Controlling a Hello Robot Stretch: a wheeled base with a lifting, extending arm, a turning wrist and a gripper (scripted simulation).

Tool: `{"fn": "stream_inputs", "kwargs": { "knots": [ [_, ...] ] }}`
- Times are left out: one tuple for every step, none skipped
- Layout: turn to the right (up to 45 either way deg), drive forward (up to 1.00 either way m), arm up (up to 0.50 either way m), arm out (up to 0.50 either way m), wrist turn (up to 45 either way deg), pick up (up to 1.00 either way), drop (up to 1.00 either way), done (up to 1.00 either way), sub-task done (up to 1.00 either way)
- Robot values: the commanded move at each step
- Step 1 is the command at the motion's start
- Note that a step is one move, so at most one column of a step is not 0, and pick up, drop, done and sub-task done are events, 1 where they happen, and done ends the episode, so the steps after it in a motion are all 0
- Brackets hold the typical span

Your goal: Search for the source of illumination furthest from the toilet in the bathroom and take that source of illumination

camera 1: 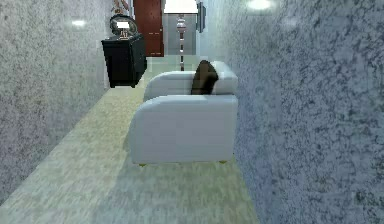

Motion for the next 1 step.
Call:
{"fn": "stream_inputs", "kwargs": {
  "knots": [
    [0.0, 0.75, 0.00, 0.00, 0.0, 0.00, 0.00, 0.00, 0.00]
  ]
}}
